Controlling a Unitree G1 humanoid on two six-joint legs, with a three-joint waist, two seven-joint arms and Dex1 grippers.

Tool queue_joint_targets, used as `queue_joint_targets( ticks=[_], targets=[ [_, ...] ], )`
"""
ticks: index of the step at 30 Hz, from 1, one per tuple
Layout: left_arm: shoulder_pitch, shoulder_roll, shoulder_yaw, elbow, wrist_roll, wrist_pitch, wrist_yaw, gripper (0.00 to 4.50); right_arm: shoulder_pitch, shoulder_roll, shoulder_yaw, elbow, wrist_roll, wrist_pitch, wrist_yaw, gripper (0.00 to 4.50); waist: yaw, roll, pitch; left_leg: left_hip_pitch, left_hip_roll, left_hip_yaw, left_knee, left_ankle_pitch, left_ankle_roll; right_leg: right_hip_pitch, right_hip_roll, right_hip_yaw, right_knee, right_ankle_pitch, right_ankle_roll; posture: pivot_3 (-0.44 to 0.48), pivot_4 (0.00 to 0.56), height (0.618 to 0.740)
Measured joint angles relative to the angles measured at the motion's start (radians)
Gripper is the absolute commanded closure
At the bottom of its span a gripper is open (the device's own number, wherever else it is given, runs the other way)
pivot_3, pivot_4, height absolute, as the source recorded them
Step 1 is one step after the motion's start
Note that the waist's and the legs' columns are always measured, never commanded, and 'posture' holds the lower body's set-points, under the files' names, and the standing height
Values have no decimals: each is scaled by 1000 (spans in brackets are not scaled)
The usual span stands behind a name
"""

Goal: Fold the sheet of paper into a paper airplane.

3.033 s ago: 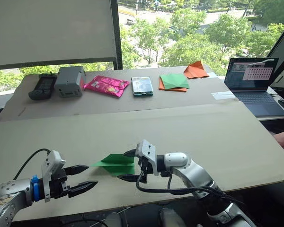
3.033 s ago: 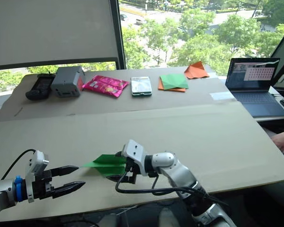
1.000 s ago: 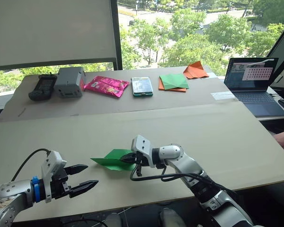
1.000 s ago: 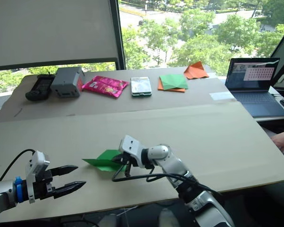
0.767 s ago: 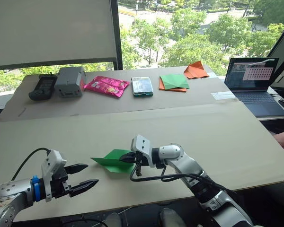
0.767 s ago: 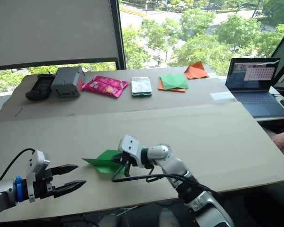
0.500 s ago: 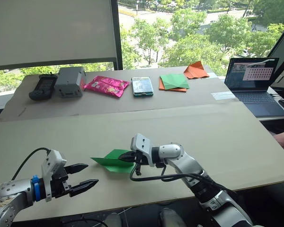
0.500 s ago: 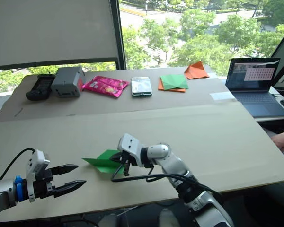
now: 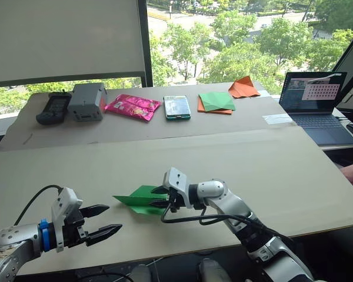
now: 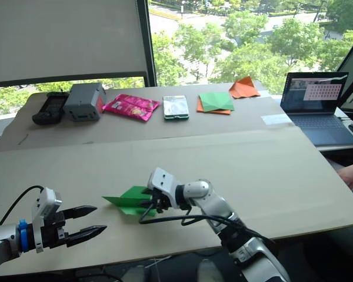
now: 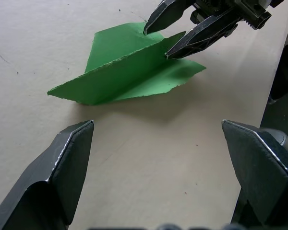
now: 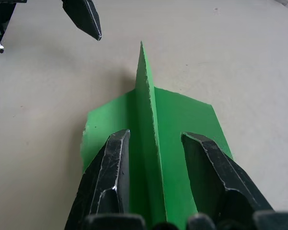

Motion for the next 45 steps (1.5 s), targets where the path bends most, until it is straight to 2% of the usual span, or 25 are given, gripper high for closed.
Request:
queue_joint_targets(
  ticks=[1,4,7,18,26,30,33,36,39,45],
  targets=[
    [0,0,0,0,0,0,0,0,2,1,1,6,0,0,0,2589,0,0,0,0,0,0,0,0,0,0,0,0,0,0,0,0,150,732],
    [0,0,0,0,0,0,0,0,2,3,1,8,0,0,0,3328,0,0,0,0,0,0,0,0,0,0,0,0,0,0,0,0,150,732],
    [0,0,0,1,0,0,0,0,2,5,1,7,-1,0,-1,4444,0,0,0,0,0,0,0,0,0,0,0,0,1,0,0,0,150,732],
    [-23,-2,4,8,-8,-2,-4,0,4,3,0,-21,-10,3,-8,4479,1,0,0,0,0,0,0,0,0,0,0,0,3,0,0,0,150,732],
    [-87,-29,19,-10,-58,3,31,0,72,-53,-116,-328,24,144,-97,4479,3,-1,-1,0,0,0,1,0,0,1,0,0,3,0,0,0,150,732],
    [-127,-41,9,-34,-64,7,70,0,158,-57,-228,-451,33,234,-216,4479,9,-3,-2,0,0,0,1,-1,-2,1,0,0,3,0,0,0,150,732],
    [-198,-69,0,-94,-99,11,129,0,210,-87,-405,-498,8,300,-363,4479,19,-2,-2,-2,-1,0,3,-3,-5,4,-1,0,-1,0,0,0,150,732],
    [-210,-72,-27,-115,-116,27,162,0,240,-119,-530,-506,-42,376,-499,4479,9,-1,-1,1,-1,0,4,-3,-5,8,-1,0,-3,0,0,0,150,732],
    [-218,-69,-73,-137,-128,47,155,0,238,-117,-597,-488,-97,454,-623,4479,1,0,-1,0,-1,0,3,-3,-5,12,-1,0,-3,0,0,0,150,732],
    [-257,-41,-149,-128,-93,35,124,0,257,-121,-663,-431,-136,537,-716,4479,1,1,-1,1,-1,0,3,-1,-1,11,-1,0,-3,0,0,0,150,732]
  ],
)
